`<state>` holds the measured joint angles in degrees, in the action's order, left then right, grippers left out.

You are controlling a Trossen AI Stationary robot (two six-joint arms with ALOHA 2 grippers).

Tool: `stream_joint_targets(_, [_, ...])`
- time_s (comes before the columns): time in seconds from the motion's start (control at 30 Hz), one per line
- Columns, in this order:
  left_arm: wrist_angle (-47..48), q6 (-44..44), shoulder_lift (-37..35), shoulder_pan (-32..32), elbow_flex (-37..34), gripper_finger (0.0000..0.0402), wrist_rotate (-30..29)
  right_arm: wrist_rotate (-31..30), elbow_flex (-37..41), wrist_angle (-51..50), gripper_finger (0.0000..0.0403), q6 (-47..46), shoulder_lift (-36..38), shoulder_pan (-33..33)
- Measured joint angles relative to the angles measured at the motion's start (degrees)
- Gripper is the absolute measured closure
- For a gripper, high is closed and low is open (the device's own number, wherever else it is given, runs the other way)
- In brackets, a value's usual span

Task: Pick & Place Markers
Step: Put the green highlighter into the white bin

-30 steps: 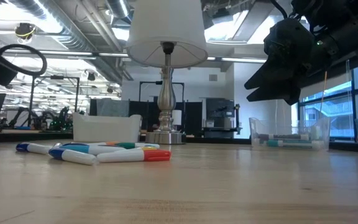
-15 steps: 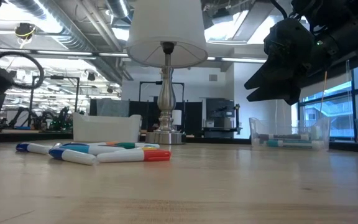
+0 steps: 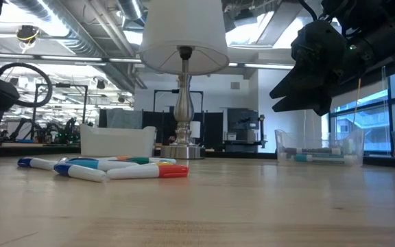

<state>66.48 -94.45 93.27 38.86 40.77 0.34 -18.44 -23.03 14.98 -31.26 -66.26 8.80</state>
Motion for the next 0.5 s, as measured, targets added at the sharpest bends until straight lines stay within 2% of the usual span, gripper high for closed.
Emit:
stream_joint_targets(0.17, [1.8, 4.3, 0.0, -0.5, 2.1, 0.0400, -4.1, 0.0, 0.0, 0.0, 0.0185, 0.0, 0.0, 0.0])
stream_joint_targets(0.4, [14.5, 9.5, 0.0, -3.2, 10.0, 0.0394, -14.7, -1.4, 0.0, 0.4, 0.0186, 0.0, 0.0, 0.0])
stream_joint_targets(0.5, [17.4, 12.3, 0.0, -4.9, 11.4, 0.0394, -17.5, -1.5, 0.0, 0.4, 0.0186, 0.0, 0.0, 0.0])
